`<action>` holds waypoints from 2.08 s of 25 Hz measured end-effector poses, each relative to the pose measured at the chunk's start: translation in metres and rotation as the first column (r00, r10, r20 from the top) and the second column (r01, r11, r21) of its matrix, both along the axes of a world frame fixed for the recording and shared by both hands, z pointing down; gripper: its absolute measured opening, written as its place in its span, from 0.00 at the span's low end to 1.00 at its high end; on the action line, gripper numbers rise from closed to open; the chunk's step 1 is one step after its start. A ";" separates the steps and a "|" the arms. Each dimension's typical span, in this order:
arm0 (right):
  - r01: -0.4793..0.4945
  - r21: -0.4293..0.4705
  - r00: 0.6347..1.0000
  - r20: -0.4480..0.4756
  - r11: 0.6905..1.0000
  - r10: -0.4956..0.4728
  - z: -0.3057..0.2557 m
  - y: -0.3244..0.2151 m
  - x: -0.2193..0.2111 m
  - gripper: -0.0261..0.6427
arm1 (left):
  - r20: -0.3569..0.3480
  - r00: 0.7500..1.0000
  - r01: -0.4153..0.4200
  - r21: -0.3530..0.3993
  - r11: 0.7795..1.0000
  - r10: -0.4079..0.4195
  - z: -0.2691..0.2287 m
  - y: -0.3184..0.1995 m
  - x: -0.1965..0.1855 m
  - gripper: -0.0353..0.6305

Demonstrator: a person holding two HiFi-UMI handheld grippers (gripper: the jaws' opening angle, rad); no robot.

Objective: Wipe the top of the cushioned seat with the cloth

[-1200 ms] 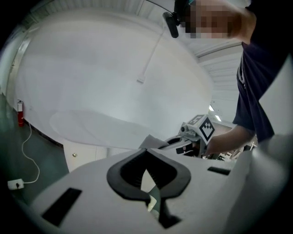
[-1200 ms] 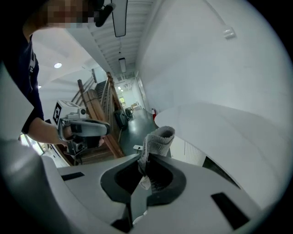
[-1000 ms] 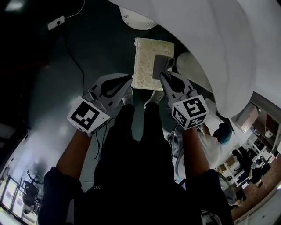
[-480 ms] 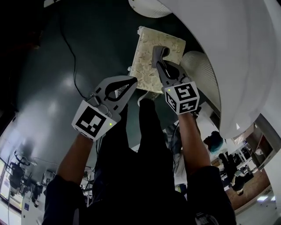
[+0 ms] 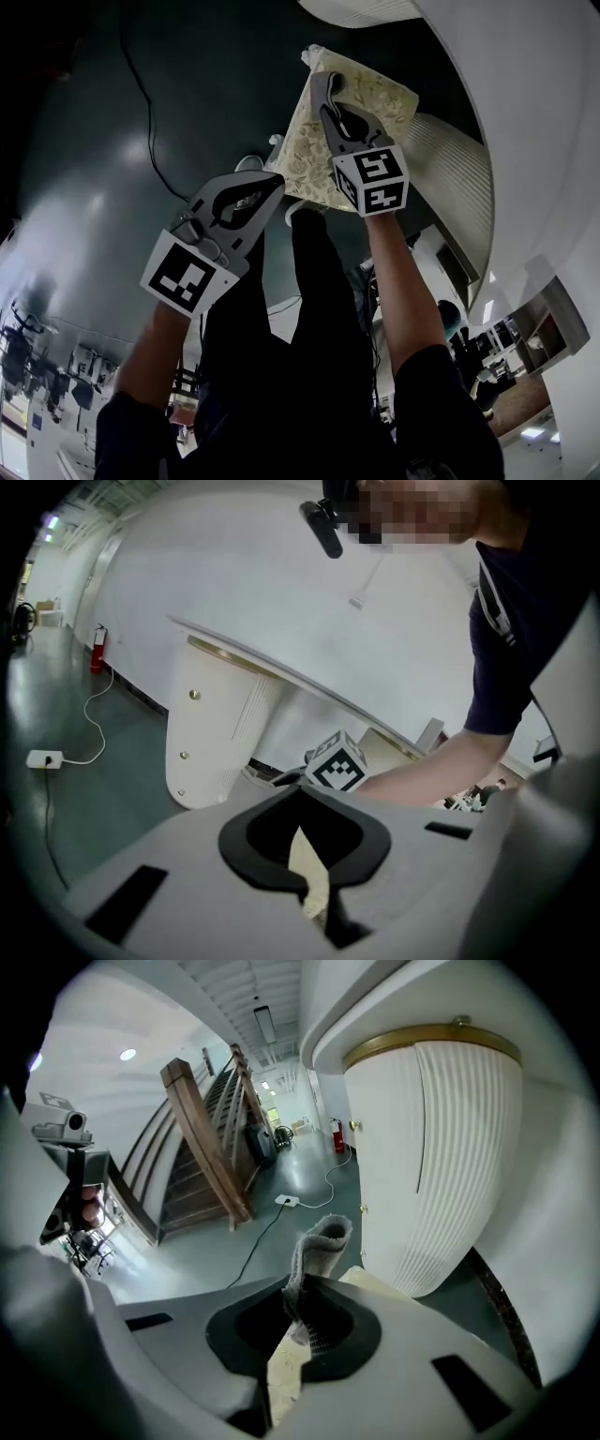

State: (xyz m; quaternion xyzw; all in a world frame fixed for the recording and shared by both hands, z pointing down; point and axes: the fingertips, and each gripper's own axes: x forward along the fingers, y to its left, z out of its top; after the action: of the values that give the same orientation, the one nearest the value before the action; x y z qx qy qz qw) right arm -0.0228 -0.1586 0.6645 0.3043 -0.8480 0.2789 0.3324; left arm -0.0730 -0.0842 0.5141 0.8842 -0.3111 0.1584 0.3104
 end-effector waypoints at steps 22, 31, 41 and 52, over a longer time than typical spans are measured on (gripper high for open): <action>-0.261 -0.060 0.959 -0.131 0.964 0.251 0.064 -0.003 0.144 0.09 | 0.009 0.993 -0.116 -0.043 0.992 0.116 0.019 0.008 0.068 0.06; -0.337 -0.047 0.929 -0.176 0.940 0.325 0.060 0.014 0.207 0.09 | -0.006 0.983 -0.184 -0.033 0.982 0.184 0.014 0.017 0.111 0.06; -0.418 -0.025 0.881 -0.254 0.908 0.399 0.056 0.036 0.262 0.09 | -0.018 0.978 -0.208 -0.032 0.978 0.207 0.012 0.026 0.127 0.06; -0.411 0.013 0.886 -0.231 0.912 0.403 0.015 0.047 0.206 0.09 | -0.044 0.976 -0.215 -0.006 0.977 0.215 -0.006 0.046 0.081 0.06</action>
State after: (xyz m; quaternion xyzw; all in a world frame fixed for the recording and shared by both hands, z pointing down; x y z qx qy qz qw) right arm 0.1828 -0.1111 0.6790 0.4992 -0.7162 0.3207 0.3674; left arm 0.0085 -0.0387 0.5083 0.9141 -0.2061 0.1738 0.3029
